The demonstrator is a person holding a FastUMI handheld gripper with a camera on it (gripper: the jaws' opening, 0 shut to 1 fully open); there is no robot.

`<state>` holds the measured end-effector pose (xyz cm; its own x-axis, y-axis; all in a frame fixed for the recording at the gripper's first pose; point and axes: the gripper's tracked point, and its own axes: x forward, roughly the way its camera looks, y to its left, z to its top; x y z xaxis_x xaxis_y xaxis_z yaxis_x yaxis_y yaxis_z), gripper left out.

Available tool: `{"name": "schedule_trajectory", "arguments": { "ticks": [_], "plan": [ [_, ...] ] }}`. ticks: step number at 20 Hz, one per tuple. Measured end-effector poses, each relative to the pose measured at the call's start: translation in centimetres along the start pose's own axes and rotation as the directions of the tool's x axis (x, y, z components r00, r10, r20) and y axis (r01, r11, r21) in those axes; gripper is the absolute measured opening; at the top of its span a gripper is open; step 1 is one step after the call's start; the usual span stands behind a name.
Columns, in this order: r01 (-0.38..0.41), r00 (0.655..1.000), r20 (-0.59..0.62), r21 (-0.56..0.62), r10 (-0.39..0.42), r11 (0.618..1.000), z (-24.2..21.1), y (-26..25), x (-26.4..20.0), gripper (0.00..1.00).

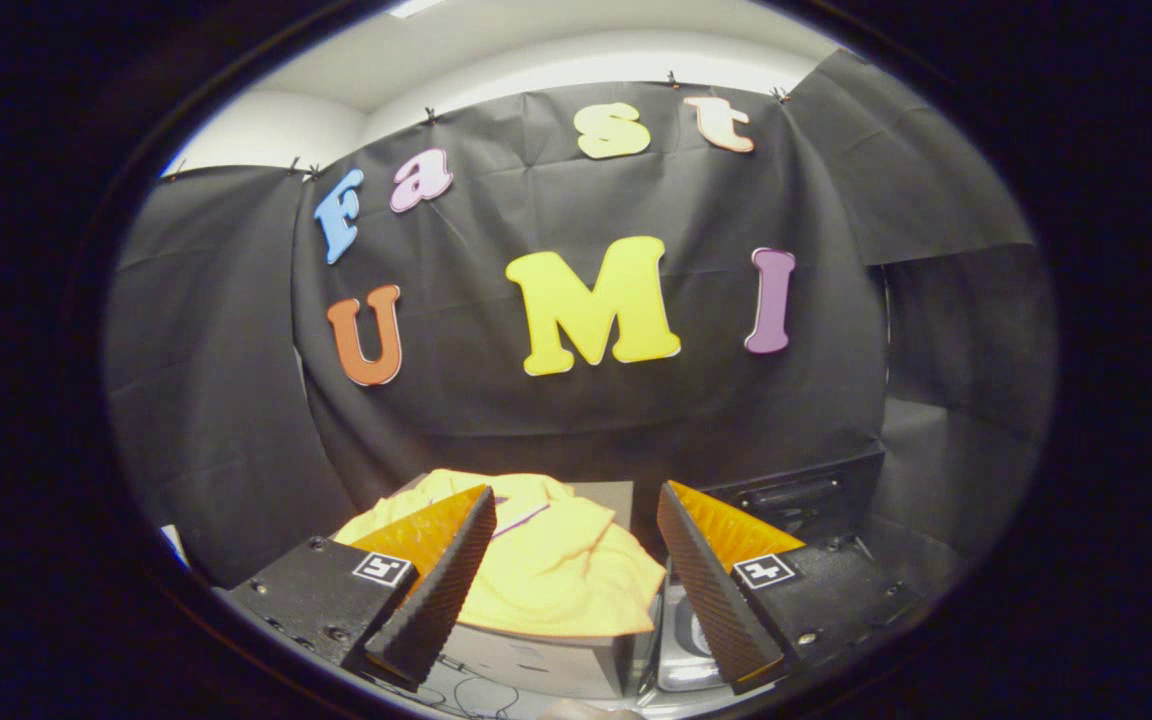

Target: Put the clothes into the washing machine and then close the washing machine lid.

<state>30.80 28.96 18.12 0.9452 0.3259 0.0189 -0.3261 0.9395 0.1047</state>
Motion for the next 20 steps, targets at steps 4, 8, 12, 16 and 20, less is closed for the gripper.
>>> {"name": "schedule_trajectory", "arguments": {
  "ticks": [4, 8, 12, 16, 20],
  "plan": [
    [-0.041, 0.998, -0.054, 0.001, 0.041, 0.999, -1.5, 4.1, 5.0, 1.00],
    [-0.062, 0.988, -0.145, 0.000, 0.061, 0.998, -4.6, 7.3, 8.8, 1.00],
    [-0.065, 0.964, -0.257, 0.016, 0.067, 0.998, -8.1, 9.6, 11.8, 1.00],
    [-0.028, 0.938, -0.345, 0.040, 0.041, 0.999, -11.5, 10.3, 14.0, 1.00],
    [0.034, 0.918, -0.396, -0.005, -0.033, 0.999, -13.6, 10.0, 15.2, 0.99]
  ]
}}
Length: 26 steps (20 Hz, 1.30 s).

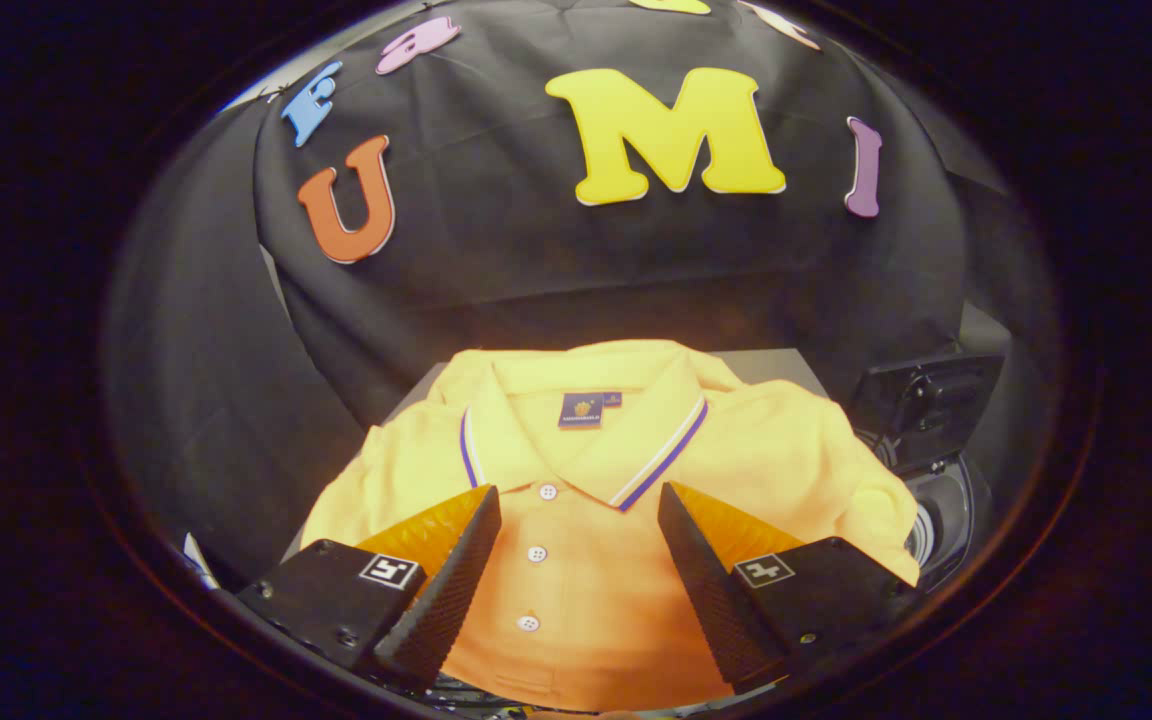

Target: Put the clothes into the washing machine and then close the washing machine lid.

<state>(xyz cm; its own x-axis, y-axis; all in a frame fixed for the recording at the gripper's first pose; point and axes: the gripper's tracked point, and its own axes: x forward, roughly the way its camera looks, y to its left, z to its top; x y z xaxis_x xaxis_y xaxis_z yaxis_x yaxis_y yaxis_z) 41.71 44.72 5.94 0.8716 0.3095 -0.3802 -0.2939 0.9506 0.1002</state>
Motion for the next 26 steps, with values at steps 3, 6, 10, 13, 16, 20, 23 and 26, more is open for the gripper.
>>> {"name": "schedule_trajectory", "arguments": {
  "ticks": [3, 6, 10, 13, 16, 20, 23, 26],
  "plan": [
    [0.087, 0.996, -0.024, -0.122, -0.090, 0.989, -0.86, 0.19, 0.38, 0.99],
    [0.127, 0.991, -0.024, -0.117, -0.131, 0.985, -0.99, 0.36, 0.36, 0.99],
    [0.116, 0.992, -0.050, -0.078, -0.120, 0.990, -0.83, 0.26, 0.29, 0.99],
    [0.111, 0.992, -0.053, -0.062, -0.114, 0.992, -0.95, 0.37, 0.25, 0.99],
    [0.099, 0.993, -0.048, -0.083, -0.104, 0.992, -0.94, 0.22, 0.26, 0.98],
    [0.073, 0.997, -0.028, -0.103, -0.076, 0.992, -0.90, 0.19, 0.22, 0.97],
    [0.055, 0.998, -0.012, -0.105, -0.057, 0.993, -0.90, 0.12, 0.25, 0.96],
    [0.079, 0.996, -0.032, -0.116, -0.083, 0.990, -1.02, 0.18, 0.17, 0.95]
  ]
}}
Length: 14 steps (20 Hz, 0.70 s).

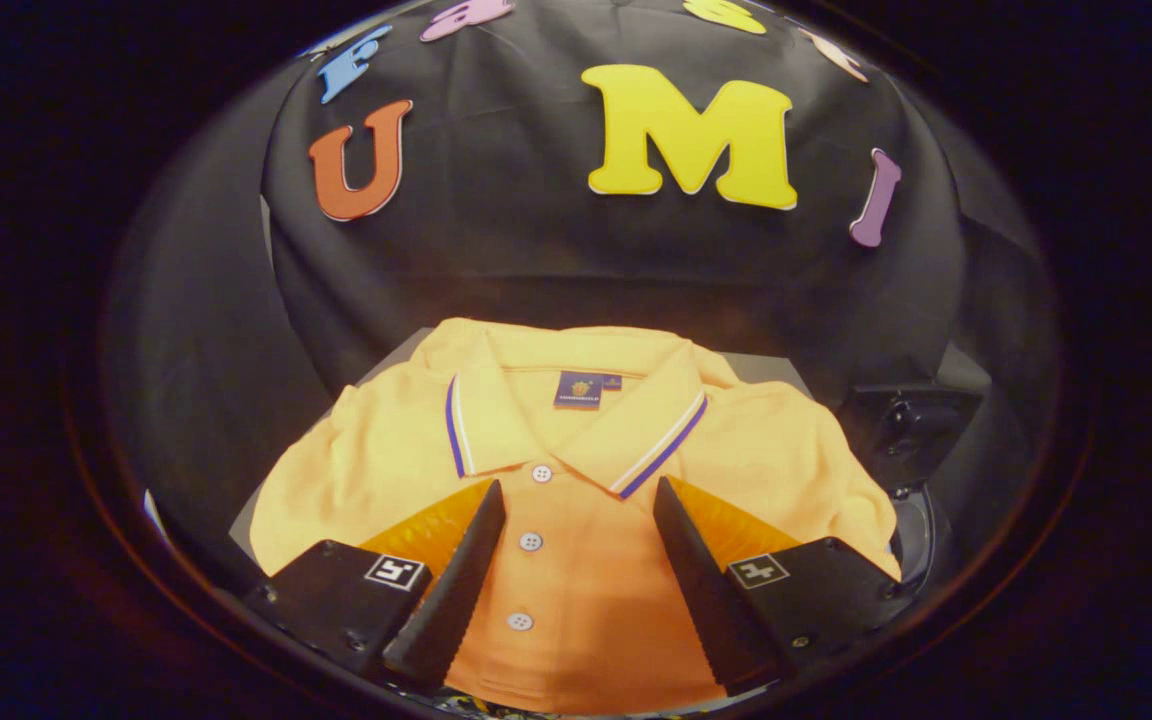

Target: Put the clothes into the washing machine and then close the washing machine lid.

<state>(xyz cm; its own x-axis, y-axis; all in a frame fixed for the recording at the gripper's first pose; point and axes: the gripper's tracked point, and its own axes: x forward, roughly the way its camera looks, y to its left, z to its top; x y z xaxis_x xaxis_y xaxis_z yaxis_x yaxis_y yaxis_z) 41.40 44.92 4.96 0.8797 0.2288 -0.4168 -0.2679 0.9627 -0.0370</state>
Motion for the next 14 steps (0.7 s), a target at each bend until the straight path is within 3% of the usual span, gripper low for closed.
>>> {"name": "schedule_trajectory", "arguments": {
  "ticks": [2, 4, 7, 9, 12, 14],
  "plan": [
    [0.007, 0.999, -0.033, 0.006, -0.007, 1.000, 0.05, 0.29, -0.05, 0.90],
    [0.001, 0.999, -0.049, -0.002, -0.001, 1.000, 0.21, 0.41, -0.13, 0.74],
    [0.011, 0.998, -0.064, -0.023, -0.013, 1.000, 0.42, 0.05, 0.26, 0.25],
    [-0.018, 0.996, -0.092, -0.028, 0.015, 0.999, 0.34, 0.05, 0.21, 0.19],
    [-0.060, 0.990, -0.122, 0.062, 0.067, 0.996, 0.30, -0.19, -0.16, 0.09],
    [-0.082, 0.988, -0.121, 0.073, 0.091, 0.994, 0.55, -0.47, -0.39, 0.08]
  ]
}}
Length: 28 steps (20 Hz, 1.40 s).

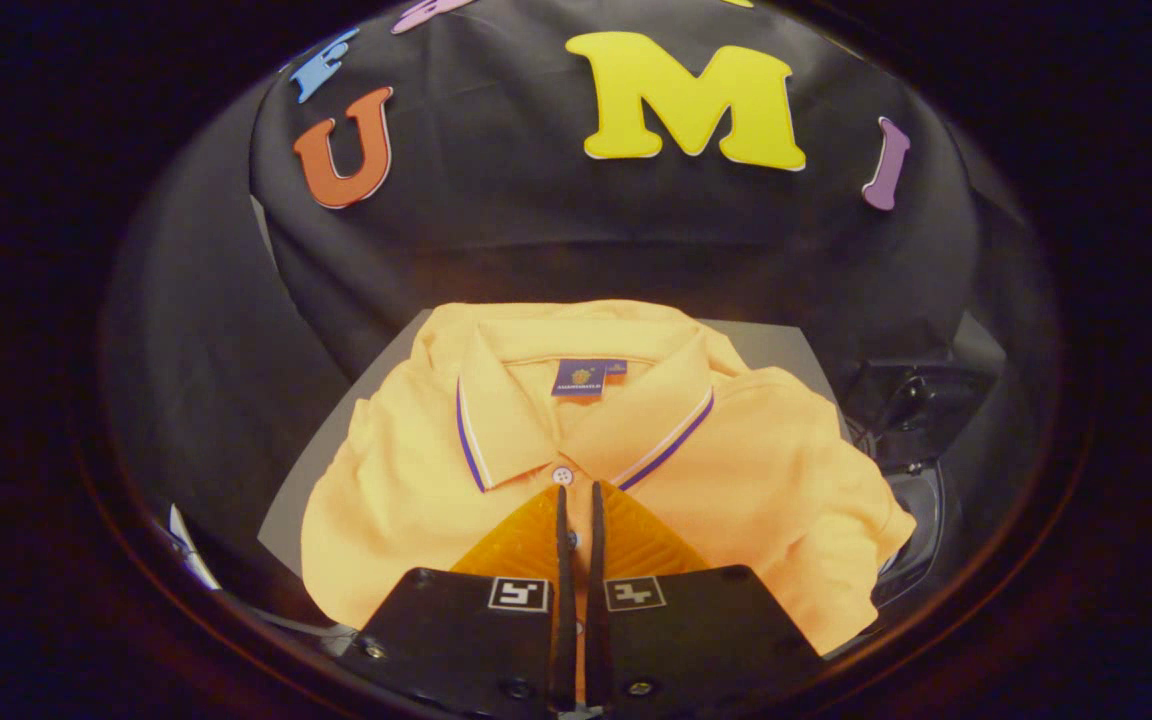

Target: Put the clothes into the washing machine and then close the washing machine lid.

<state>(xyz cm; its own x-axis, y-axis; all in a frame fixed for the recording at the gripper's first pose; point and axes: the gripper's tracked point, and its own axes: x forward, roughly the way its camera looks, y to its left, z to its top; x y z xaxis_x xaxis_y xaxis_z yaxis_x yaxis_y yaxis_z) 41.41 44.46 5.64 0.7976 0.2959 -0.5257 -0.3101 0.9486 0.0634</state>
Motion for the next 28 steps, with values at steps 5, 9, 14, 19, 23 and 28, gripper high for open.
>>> {"name": "schedule_trajectory", "arguments": {
  "ticks": [5, 9, 14, 19, 23, 28],
  "plan": [
    [-0.049, 0.994, 0.094, 0.025, 0.047, 0.998, 0.2, -1.0, -3.5, 0.06],
    [-0.091, 0.978, 0.192, 0.043, 0.082, 0.995, 1.9, -2.0, -7.4, 0.06],
    [-0.107, 0.948, 0.311, 0.095, 0.072, 0.990, 4.7, -6.4, -13.1, 0.06],
    [-0.063, 0.905, 0.426, 0.143, -0.004, 0.988, 6.8, -14.0, -18.5, 0.06],
    [-0.014, 0.875, 0.478, 0.181, -0.075, 0.983, 8.2, -20.9, -22.0, 0.06],
    [0.042, 0.863, 0.485, 0.203, -0.138, 0.978, 8.3, -28.4, -24.0, 0.06]
  ]
}}
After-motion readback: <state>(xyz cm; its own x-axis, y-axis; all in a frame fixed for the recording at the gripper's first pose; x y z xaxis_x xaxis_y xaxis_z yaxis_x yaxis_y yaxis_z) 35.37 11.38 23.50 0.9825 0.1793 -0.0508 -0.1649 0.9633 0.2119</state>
